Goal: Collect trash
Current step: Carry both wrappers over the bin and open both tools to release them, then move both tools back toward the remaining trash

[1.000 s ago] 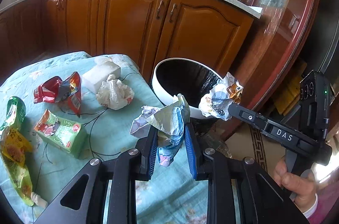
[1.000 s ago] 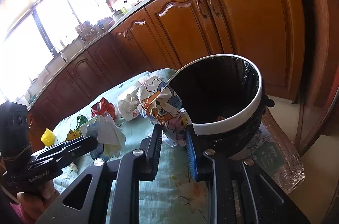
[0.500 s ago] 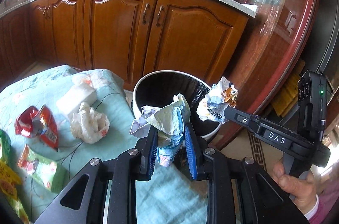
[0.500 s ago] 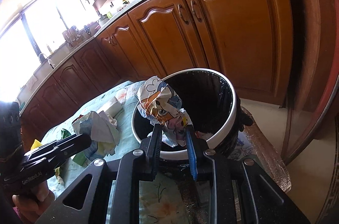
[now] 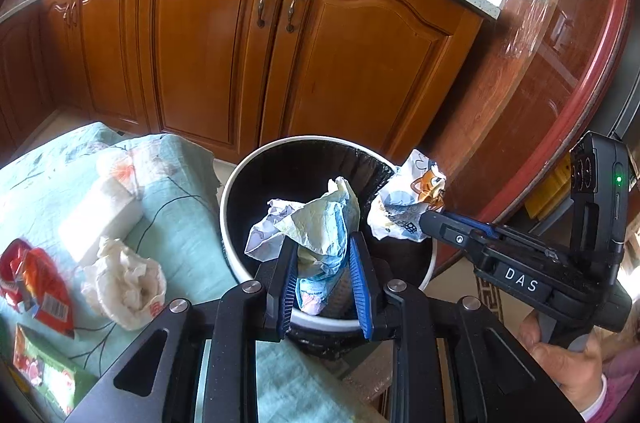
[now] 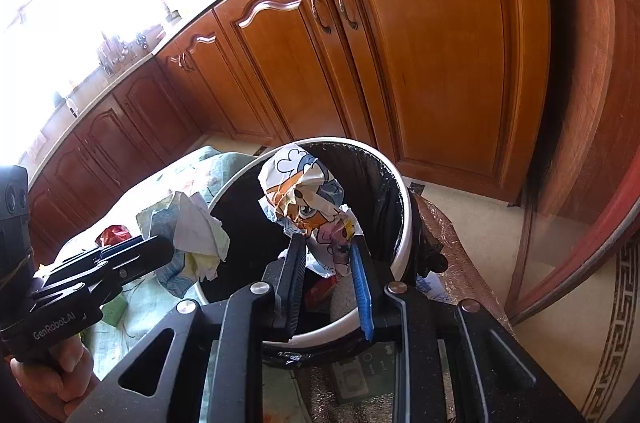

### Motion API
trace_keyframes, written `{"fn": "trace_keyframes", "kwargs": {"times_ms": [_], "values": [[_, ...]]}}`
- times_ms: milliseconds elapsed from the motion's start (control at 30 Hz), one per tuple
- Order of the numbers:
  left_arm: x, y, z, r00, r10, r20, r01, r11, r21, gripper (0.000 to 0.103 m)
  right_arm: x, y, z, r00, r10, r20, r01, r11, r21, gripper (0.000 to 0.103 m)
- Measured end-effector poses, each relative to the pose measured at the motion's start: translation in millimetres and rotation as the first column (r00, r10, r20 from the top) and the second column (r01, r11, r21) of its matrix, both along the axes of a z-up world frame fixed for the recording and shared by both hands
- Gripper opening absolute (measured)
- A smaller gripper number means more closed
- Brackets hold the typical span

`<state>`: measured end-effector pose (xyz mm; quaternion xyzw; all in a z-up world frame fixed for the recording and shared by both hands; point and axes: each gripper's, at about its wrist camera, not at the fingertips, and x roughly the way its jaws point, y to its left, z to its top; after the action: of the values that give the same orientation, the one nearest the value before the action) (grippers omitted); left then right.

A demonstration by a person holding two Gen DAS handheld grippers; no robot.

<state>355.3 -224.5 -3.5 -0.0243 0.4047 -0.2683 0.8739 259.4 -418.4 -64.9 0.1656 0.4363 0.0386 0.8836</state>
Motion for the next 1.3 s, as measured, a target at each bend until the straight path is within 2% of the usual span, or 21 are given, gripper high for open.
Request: {"fn": "trace_keyframes", "kwargs": {"times_ms": [133,267,300,367,467,500,600,633,667,767,967,1300], "values": [[10,-10,-5,1.000,-0.007,-0.008,0.007,1.000,0.018,0.026,5,1,-6,1.000,0.014,-0.020,-0.015,1.000,-0.009,0.025],[14,-11,-9,1.000,-0.005,-0.024,0.005,1.000,0.022,0.035,10,-1,-9,1.000,0.007,-0.029,-0.007,1.000,-0.004,0.031],[14,-11,-10,1.000,-0.004,-0.024,0.004,1.000,0.022,0.041,12,-2,-8,1.000,0.003,-0.025,-0.003,1.000,-0.003,0.032],[12,-7,-10,1.000,0.011,-0.023,-0.011,1.000,0.021,0.053,10,-3,-5,1.000,-0.003,-0.014,0.003,1.000,-0.001,0.046],[4,1,-9,1.000,0.019,-0.018,-0.018,1.000,0.009,0.055,4,-5,-2,1.000,-0.011,0.008,0.011,1.000,0.013,0.049],[0,5,-8,1.000,0.023,-0.017,-0.023,1.000,0.007,0.059,2,-6,0,1.000,-0.014,0.015,0.013,1.000,0.020,0.051],[-18,17,-7,0.999,0.041,-0.003,-0.041,0.999,-0.002,0.069,-10,-5,6,0.999,-0.028,0.044,0.026,0.999,0.047,0.072],[-24,21,-7,0.999,0.050,0.001,-0.050,0.999,-0.001,0.072,-13,-4,7,0.998,-0.032,0.053,0.029,0.998,0.060,0.082],[-30,26,-7,0.998,0.062,0.004,-0.062,0.998,-0.003,0.074,-17,-3,8,0.997,-0.035,0.062,0.031,0.997,0.071,0.089],[-50,43,-7,0.996,0.088,0.003,-0.088,0.996,-0.019,0.077,-30,6,10,0.997,-0.035,0.075,0.028,0.995,0.092,0.093],[-92,79,-7,0.990,0.138,0.010,-0.138,0.990,-0.025,0.077,-49,35,12,0.996,-0.012,0.083,0.002,0.994,0.112,0.094],[-153,144,-2,0.974,0.225,0.014,-0.225,0.974,-0.014,0.077,-74,96,4,0.993,0.096,0.067,-0.105,0.983,0.152,0.094]]}}
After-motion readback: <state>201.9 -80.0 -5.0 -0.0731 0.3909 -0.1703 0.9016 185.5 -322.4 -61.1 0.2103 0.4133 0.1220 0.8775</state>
